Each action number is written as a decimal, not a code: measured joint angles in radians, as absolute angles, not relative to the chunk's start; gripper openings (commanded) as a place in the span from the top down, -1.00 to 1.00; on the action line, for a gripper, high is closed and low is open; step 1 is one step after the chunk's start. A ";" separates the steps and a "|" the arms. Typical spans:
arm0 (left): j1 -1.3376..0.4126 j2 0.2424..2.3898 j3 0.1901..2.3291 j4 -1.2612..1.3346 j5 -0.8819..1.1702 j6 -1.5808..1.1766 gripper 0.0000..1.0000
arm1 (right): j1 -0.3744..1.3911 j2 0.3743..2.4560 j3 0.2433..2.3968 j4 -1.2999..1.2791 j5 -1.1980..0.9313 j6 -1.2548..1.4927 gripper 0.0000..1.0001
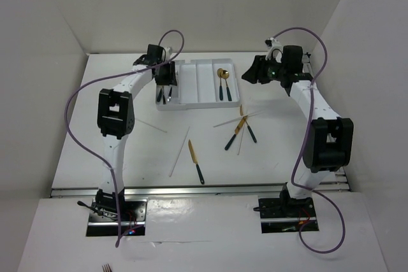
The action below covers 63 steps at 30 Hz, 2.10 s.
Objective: Sort the eating utensils into containers
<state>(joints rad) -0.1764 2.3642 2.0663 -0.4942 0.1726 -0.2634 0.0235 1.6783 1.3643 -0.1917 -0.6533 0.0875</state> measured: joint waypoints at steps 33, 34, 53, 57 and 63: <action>-0.265 1.322 1.135 -0.527 0.075 -0.292 -0.63 | 0.516 1.462 1.008 -0.512 -0.656 -0.118 -0.02; -0.262 1.308 1.134 -0.530 0.054 -0.293 -0.66 | 0.536 1.462 0.998 -0.519 -0.648 -0.122 -0.02; -0.133 1.053 1.131 -0.596 -0.235 -0.290 -0.92 | 0.839 1.649 0.963 -0.563 -0.495 -0.050 -0.10; -0.115 0.991 1.098 -0.601 -0.242 -0.286 -0.92 | 0.898 1.696 0.996 -0.561 -0.435 -0.008 -0.10; -0.080 0.976 1.069 -0.629 -0.241 -0.262 -0.92 | 0.957 1.714 1.058 -0.543 -0.354 0.034 -0.10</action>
<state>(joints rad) -0.0803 0.9760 1.0695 -0.6292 -0.2409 -0.2619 0.9569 1.7138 1.0576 -0.5434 -0.3538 0.0338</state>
